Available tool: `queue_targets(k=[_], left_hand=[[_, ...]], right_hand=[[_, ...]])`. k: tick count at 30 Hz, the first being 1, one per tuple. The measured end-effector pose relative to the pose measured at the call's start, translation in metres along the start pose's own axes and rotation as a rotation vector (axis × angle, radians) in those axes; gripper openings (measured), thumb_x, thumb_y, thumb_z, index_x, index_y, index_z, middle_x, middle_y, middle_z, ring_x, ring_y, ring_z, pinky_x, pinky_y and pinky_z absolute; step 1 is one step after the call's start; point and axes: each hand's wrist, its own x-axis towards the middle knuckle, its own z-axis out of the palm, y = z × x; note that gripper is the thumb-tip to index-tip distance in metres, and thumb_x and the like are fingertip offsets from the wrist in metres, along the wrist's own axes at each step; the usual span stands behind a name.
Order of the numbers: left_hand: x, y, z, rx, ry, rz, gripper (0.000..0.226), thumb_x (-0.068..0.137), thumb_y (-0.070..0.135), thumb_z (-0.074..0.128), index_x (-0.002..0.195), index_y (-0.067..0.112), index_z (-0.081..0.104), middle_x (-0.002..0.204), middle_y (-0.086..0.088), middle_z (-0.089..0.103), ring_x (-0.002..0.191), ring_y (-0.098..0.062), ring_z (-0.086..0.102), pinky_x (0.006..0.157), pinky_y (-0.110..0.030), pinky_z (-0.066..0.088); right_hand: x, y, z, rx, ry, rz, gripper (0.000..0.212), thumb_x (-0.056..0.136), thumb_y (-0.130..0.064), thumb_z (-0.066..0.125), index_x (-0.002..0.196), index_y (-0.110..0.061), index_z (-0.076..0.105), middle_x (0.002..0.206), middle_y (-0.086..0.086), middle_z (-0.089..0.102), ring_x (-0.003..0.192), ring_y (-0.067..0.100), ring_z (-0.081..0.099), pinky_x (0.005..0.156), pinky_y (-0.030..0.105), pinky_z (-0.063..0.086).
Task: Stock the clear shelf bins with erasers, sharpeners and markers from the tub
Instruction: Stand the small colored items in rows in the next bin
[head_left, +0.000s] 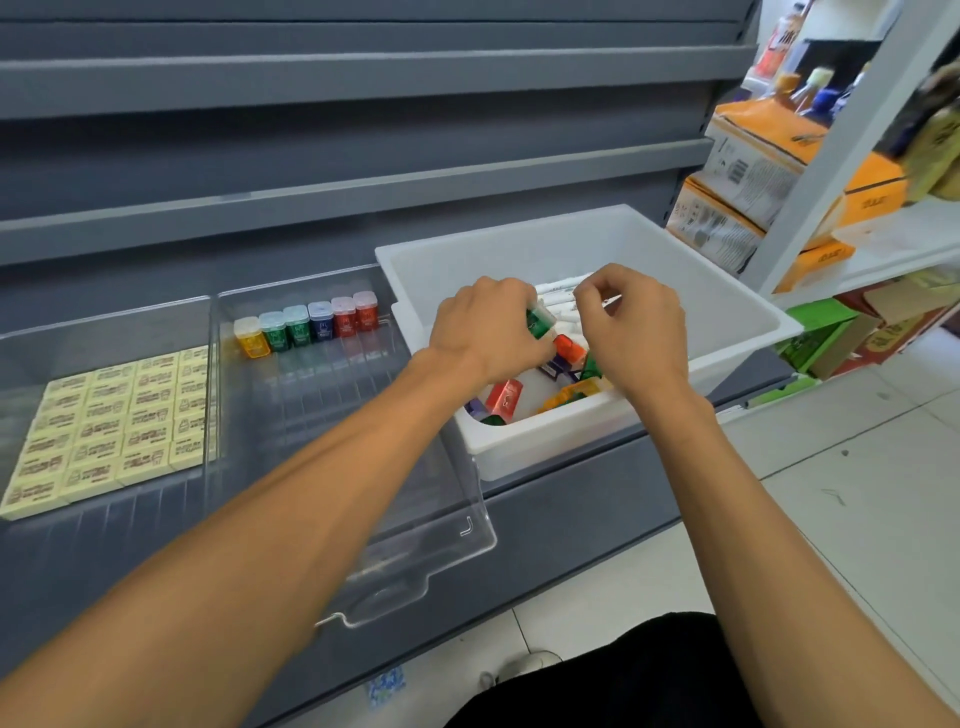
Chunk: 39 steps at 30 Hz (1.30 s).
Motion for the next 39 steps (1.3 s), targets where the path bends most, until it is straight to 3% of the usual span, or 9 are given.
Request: queue_targets(k=[6,9,12,20,27,30,34,36,39], left_hand=[[-0.019,0.002,-0.039,-0.516,0.224,-0.050,0.026,0.077,0.034,0.072,0.064,0.027,0.051,0.061,0.008,0.052,0.056,-0.016,0.055,0.047,-0.034,0.051],[-0.036,-0.004,-0.060,-0.656,0.287,-0.096,0.031,0.086,0.037,0.072,0.069,0.020,0.054,0.061,0.005,0.052,0.044,-0.006,0.049,0.038,-0.015,0.039],[-0.064,-0.029,-0.073,-0.777,0.277,-0.152,0.030,0.093,0.042,0.063,0.076,0.018,0.059,0.062,0.004,0.056,0.044,-0.009,0.047,0.043,-0.022,0.041],[-0.150,-0.126,-0.089,-0.778,0.113,-0.270,0.033,0.102,0.041,0.041,0.081,0.017,0.046,0.070,-0.002,0.054,0.038,-0.024,0.055,0.043,-0.023,0.036],[-0.185,-0.175,-0.095,-0.755,0.065,-0.270,0.014,0.101,0.025,0.050,0.089,0.024,0.055,0.071,-0.011,0.052,0.034,-0.026,0.055,0.044,-0.024,0.037],[-0.197,-0.192,-0.093,-0.843,0.008,-0.328,0.018,0.097,0.028,0.055,0.095,0.011,0.058,0.063,-0.005,0.054,0.034,-0.023,0.055,0.050,-0.032,0.040],[-0.211,-0.199,-0.094,-0.808,-0.117,-0.304,0.025,0.098,0.026,0.056,0.116,0.009,0.060,0.044,0.003,0.055,0.040,-0.012,0.056,0.062,-0.038,0.045],[-0.211,-0.198,-0.098,-0.826,-0.138,-0.280,0.023,0.099,0.023,0.056,0.119,0.013,0.060,0.044,0.003,0.058,0.039,-0.015,0.057,0.057,-0.030,0.044],[-0.210,-0.199,-0.100,-0.814,-0.103,-0.318,0.017,0.096,0.024,0.060,0.112,0.018,0.062,0.054,0.004,0.063,0.044,-0.019,0.060,0.063,-0.040,0.051]], right_hand=[[-0.012,-0.017,-0.002,0.096,-0.064,-0.010,0.013,0.094,-0.024,0.051,0.089,-0.028,0.063,0.086,-0.014,0.063,0.072,0.001,0.059,0.068,0.025,0.046],[-0.021,-0.033,0.000,0.178,-0.072,-0.028,0.014,0.095,-0.022,0.052,0.094,-0.025,0.066,0.089,-0.013,0.065,0.076,0.003,0.060,0.073,0.028,0.050],[-0.032,-0.055,0.009,0.261,-0.087,-0.048,0.015,0.094,-0.020,0.052,0.096,-0.022,0.067,0.092,-0.011,0.067,0.074,0.004,0.061,0.073,0.032,0.052],[-0.071,-0.135,0.054,0.365,-0.271,-0.273,0.014,0.093,-0.017,0.055,0.094,-0.020,0.068,0.090,-0.011,0.068,0.080,0.004,0.060,0.069,0.019,0.048],[-0.091,-0.178,0.108,0.413,-0.618,-0.381,0.018,0.090,-0.030,0.058,0.107,-0.031,0.061,0.095,-0.014,0.065,0.083,0.004,0.064,0.080,0.035,0.054],[-0.093,-0.184,0.121,0.466,-0.748,-0.372,0.021,0.092,-0.024,0.061,0.112,-0.026,0.062,0.092,-0.009,0.067,0.080,0.009,0.064,0.077,0.033,0.054],[-0.099,-0.191,0.132,0.602,-0.862,-0.429,0.012,0.093,-0.022,0.063,0.103,-0.019,0.069,0.090,-0.003,0.068,0.081,0.023,0.062,0.074,0.040,0.053],[-0.102,-0.189,0.134,0.679,-0.869,-0.398,0.014,0.094,-0.022,0.062,0.101,-0.014,0.070,0.090,0.000,0.069,0.083,0.028,0.061,0.075,0.047,0.053],[-0.104,-0.184,0.135,0.684,-0.892,-0.351,0.019,0.090,-0.029,0.066,0.106,-0.020,0.069,0.094,-0.001,0.068,0.083,0.033,0.062,0.075,0.054,0.053]])
